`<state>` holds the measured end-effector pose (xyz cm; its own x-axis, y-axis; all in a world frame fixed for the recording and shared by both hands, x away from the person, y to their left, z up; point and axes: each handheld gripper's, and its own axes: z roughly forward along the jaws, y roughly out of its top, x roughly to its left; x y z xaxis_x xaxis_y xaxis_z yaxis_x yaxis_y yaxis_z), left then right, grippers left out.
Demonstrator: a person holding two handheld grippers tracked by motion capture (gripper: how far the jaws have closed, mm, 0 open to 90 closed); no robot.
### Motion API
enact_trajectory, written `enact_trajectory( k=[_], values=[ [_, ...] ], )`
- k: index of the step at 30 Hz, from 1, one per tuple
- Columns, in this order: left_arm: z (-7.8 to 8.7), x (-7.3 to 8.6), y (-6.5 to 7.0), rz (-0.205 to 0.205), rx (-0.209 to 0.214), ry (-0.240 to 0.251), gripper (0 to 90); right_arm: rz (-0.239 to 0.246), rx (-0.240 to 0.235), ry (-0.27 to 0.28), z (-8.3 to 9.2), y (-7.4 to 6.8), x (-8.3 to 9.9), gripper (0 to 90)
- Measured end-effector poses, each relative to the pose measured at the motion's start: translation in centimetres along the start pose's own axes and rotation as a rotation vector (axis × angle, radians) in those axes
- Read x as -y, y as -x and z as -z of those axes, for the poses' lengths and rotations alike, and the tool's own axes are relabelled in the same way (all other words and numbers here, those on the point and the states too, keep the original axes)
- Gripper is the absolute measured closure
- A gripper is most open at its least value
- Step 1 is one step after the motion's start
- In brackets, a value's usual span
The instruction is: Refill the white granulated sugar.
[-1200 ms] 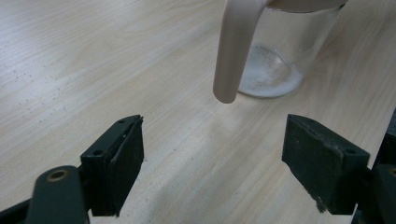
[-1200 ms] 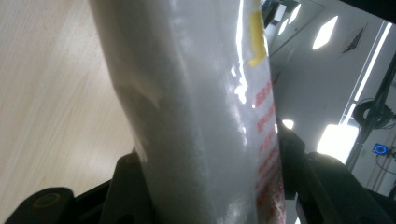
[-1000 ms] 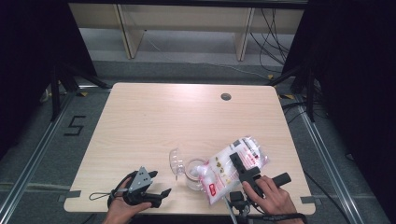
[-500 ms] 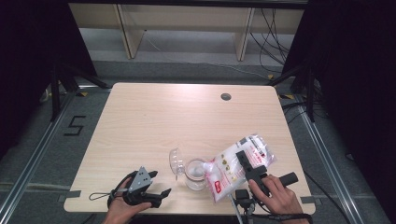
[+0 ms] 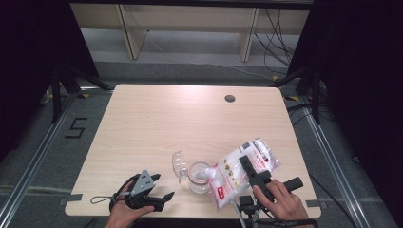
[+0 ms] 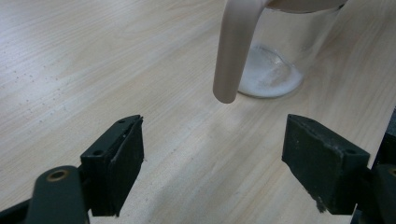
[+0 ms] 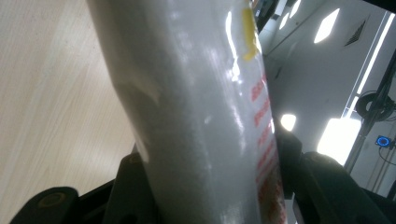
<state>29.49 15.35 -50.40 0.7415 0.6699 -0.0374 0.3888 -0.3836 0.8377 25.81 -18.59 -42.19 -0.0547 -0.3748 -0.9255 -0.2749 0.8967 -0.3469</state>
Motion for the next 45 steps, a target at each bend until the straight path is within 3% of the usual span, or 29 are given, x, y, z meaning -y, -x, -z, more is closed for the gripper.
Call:
enact_trajectory(
  k=[1, 2, 4, 8, 10, 11, 13, 15, 18, 19, 20, 23, 26, 27, 30, 33, 35, 40, 45],
  values=[
    [0.0, 0.0, 0.0, 0.0, 0.0, 0.0, 20.4, 0.0, 0.0, 0.0, 0.0, 0.0, 0.0, 56.9],
    [0.0, 0.0, 0.0, 0.0, 0.0, 0.0, 20.4, -0.035, 0.033, 0.017, -0.1, -0.4, -0.1, 57.1],
    [0.0, 0.0, 0.0, 0.003, 0.004, 0.003, 20.4, -0.044, 0.034, 0.023, -0.2, -0.4, -0.3, 57.3],
    [-0.1, 0.0, 0.0, 0.004, 0.007, 0.003, 20.4, -0.029, 0.035, 0.046, -0.4, -0.2, -0.7, 57.6],
    [-0.1, 0.0, 0.0, 0.004, 0.007, 0.004, 20.4, -0.058, 0.018, 0.036, -0.3, -0.5, -0.7, 57.8],
    [0.1, 0.0, -0.1, -0.021, -0.002, -0.018, 20.4, -0.028, 0.028, 0.05, -0.5, -0.2, -0.8, 57.9],
    [0.0, 0.0, 0.0, -0.008, 0.006, -0.007, 20.4, -0.064, 0.021, 0.041, -0.5, -0.4, -0.9, 58.0],
    [-0.1, 0.0, 0.1, 0.01, 0.008, 0.009, 20.4, -0.034, 0.019, 0.043, -0.6, -0.1, -1.1, 58.2],
    [-0.1, 0.0, 0.1, 0.009, 0.008, 0.008, 20.4, -0.059, 0.022, 0.04, -0.7, -0.3, -1.1, 58.3],
    [-0.1, 0.0, 0.1, 0.009, 0.008, 0.008, 20.4, -0.059, 0.022, 0.04, -0.7, -0.3, -1.1, 58.3],
    [0.0, 0.0, -0.1, -0.016, -0.001, -0.016, 20.4, -0.058, 0.026, 0.035, -0.8, -0.2, -1.1, 58.4],
    [0.0, 0.0, 0.0, -0.008, 0.006, -0.007, 20.4, -0.045, 0.03, 0.04, -0.9, -0.1, -1.0, 58.5],
    [0.0, 0.0, 0.0, -0.007, 0.009, -0.006, 20.4, -0.081, 0.012, 0.017, -0.9, -0.4, -0.6, 58.7],
    [0.0, 0.0, 0.0, -0.007, 0.009, -0.006, 20.4, -0.055, 0.02, 0.027, -1.0, -0.2, -0.6, 58.7],
    [-0.1, 0.0, 0.0, 0.006, 0.009, 0.004, 20.4, -0.086, 0.013, 0.004, -0.9, -0.5, -0.1, 58.8],
    [0.0, 0.0, 0.0, 0.004, 0.005, 0.004, 20.4, -0.062, 0.014, 0.006, -0.9, -0.3, 0.2, 58.8],
    [0.0, 0.0, 0.0, 0.004, 0.005, 0.004, 20.4, -0.076, 0.014, -0.004, -0.8, -0.4, 0.3, 58.9],
    [0.0, 0.0, 0.0, 0.004, 0.008, 0.003, 20.4, -0.036, 0.029, 0.005, -0.6, 0.0, 0.6, 59.1],
    [0.0, 0.0, 0.0, 0.008, 0.01, 0.004, 20.4, -0.074, 0.019, -0.002, -0.4, -0.4, 0.6, 59.2]
  ],
)
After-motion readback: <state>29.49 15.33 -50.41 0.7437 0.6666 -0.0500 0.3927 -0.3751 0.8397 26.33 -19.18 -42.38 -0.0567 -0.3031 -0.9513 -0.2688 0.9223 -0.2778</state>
